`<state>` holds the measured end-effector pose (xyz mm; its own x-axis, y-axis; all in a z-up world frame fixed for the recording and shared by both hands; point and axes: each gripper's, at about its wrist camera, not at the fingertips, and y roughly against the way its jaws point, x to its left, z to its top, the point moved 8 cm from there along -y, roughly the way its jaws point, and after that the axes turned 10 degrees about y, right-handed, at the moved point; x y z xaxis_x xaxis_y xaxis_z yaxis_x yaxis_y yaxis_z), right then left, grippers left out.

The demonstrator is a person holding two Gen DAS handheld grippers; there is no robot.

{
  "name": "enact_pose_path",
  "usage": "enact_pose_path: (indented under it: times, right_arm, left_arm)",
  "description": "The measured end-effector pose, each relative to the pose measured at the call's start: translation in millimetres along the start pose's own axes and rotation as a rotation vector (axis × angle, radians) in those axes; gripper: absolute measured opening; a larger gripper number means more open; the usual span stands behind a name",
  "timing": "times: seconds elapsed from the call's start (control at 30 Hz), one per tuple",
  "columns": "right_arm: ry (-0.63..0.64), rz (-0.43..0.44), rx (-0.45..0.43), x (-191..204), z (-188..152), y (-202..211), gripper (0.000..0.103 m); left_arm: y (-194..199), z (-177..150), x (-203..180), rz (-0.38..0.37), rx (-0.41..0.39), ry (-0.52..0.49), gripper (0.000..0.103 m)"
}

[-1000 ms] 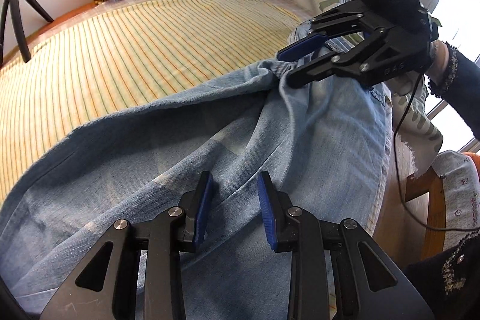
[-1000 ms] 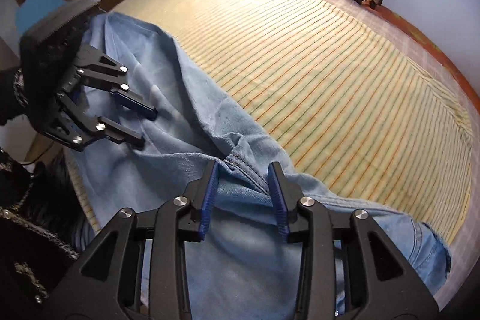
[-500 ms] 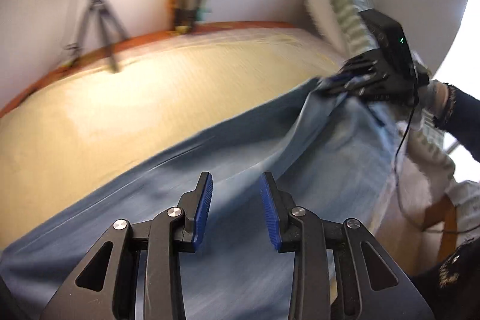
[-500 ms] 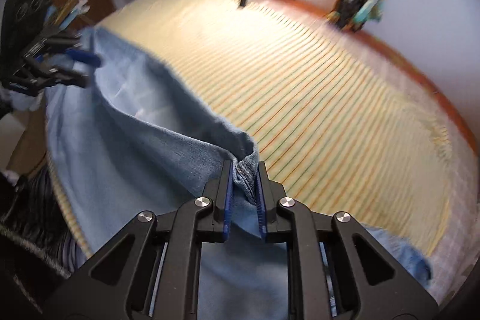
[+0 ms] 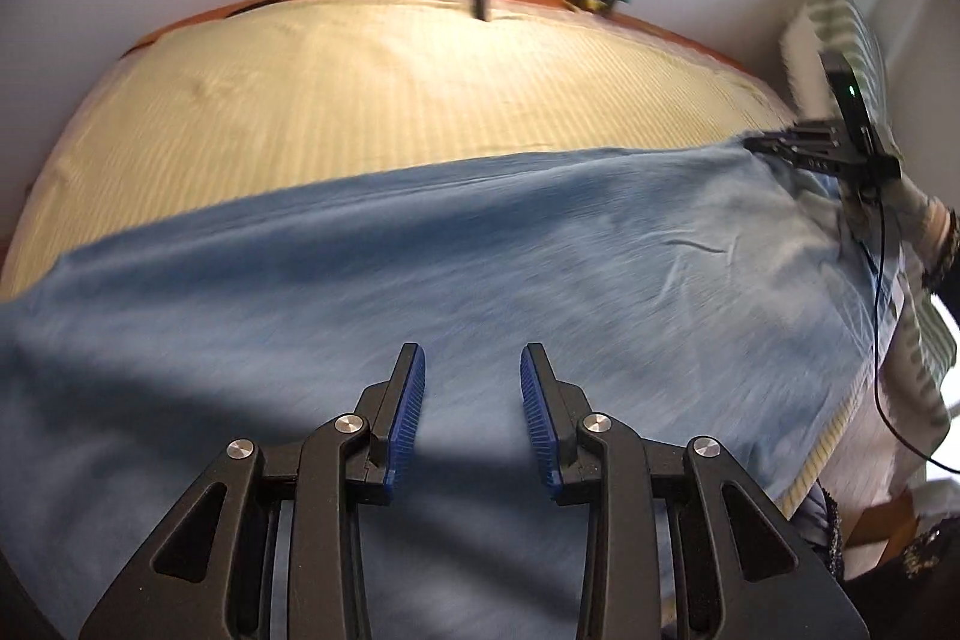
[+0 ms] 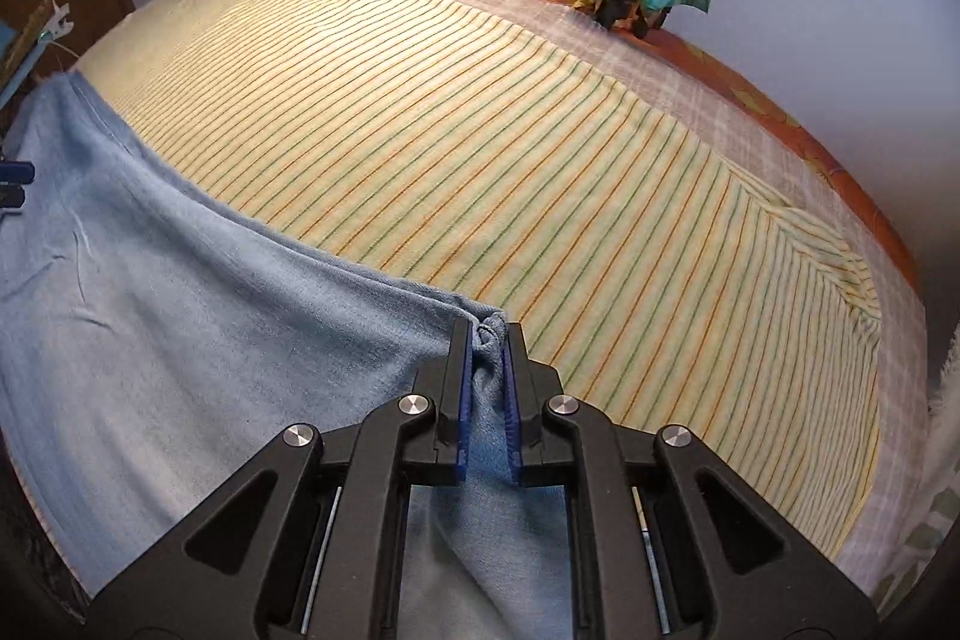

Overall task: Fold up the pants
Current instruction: 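Grasp the jeans leg with the right tool, pull it flat, release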

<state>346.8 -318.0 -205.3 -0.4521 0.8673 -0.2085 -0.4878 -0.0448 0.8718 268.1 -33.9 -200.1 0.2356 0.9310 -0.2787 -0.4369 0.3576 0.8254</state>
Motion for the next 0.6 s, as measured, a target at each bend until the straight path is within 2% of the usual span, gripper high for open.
enact_pose_path:
  times: [0.13, 0.2, 0.27, 0.37, 0.47, 0.6]
  right_arm:
    - [-0.011, -0.029, 0.002, 1, -1, 2, 0.009]
    - [-0.025, -0.054, 0.018, -1, 1, 3, 0.011]
    - [-0.043, -0.107, 0.014, -4, 7, 12, 0.028]
    - [-0.002, -0.145, -0.041, 6, 27, 33, 0.031]
    - [0.049, -0.039, -0.088, 37, 53, 46, 0.031]
    - [0.144, 0.182, -0.137, 100, 95, 46, 0.031]
  left_arm:
    - [24, -10, 29, 0.021, -0.042, 0.077, 0.032]
    - [33, -11, 41, 0.036, -0.056, 0.104, 0.035]
    - [43, -15, 54, 0.058, -0.073, 0.129, 0.035]
    - [53, -21, 77, 0.09, -0.087, 0.165, 0.035]
    - [60, -27, 94, 0.116, -0.104, 0.203, 0.035]
    - [68, -35, 111, 0.132, -0.12, 0.253, 0.035]
